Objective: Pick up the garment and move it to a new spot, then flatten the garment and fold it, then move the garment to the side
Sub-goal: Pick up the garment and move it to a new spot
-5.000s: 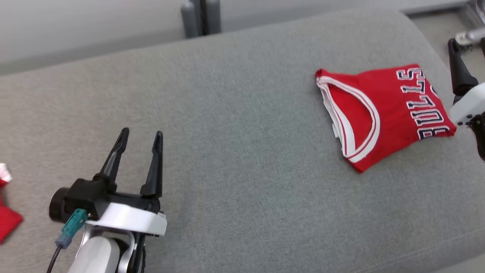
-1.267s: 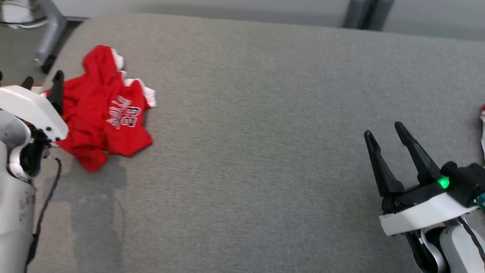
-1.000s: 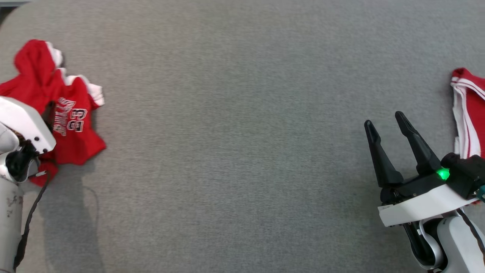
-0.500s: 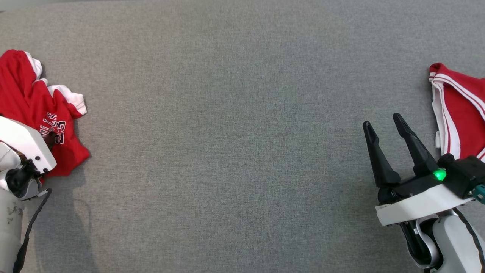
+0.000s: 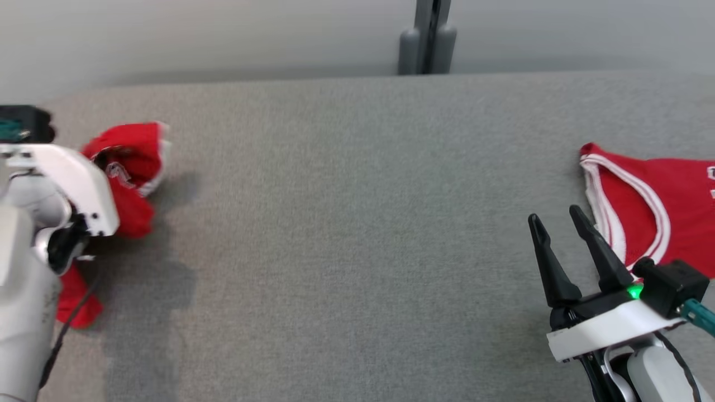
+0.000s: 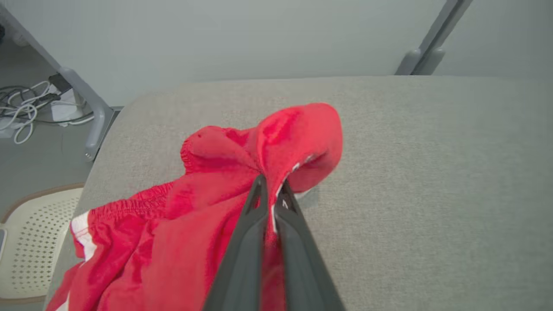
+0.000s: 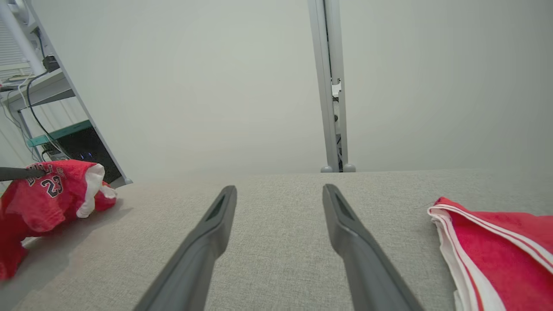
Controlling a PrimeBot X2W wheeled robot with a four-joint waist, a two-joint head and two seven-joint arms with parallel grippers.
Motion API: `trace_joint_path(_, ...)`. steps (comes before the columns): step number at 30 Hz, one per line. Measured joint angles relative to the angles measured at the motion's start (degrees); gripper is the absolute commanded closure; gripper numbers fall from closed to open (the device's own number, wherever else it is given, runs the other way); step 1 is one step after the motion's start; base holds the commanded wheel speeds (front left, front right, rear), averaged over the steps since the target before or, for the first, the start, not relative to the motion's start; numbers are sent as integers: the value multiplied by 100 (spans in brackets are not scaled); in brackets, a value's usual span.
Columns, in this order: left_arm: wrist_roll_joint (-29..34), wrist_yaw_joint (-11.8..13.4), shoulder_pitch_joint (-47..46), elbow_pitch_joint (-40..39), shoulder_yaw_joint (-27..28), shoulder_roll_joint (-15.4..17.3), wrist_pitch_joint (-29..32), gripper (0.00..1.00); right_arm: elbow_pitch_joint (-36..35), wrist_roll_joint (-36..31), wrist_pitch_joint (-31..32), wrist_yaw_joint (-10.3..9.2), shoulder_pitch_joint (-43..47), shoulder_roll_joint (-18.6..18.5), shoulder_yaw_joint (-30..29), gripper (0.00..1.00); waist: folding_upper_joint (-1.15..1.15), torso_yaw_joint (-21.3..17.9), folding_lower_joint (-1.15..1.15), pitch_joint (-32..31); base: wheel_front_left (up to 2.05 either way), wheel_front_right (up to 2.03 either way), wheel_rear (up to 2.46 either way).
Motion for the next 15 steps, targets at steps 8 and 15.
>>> trace_joint_path(8, -352, -11, 335, -1626, -761, -8, 365, 100, 67, 58, -31, 0, 285, 81, -63, 0, 0, -351, 0, -582, 0, 0, 0)
trace_joint_path(15, -871, -15, 589, -3049, -995, -258, 791, 100, 51, 58, -31, 0, 442, 85, -105, 0, 0, -714, 0, -788, 0, 0, 0)
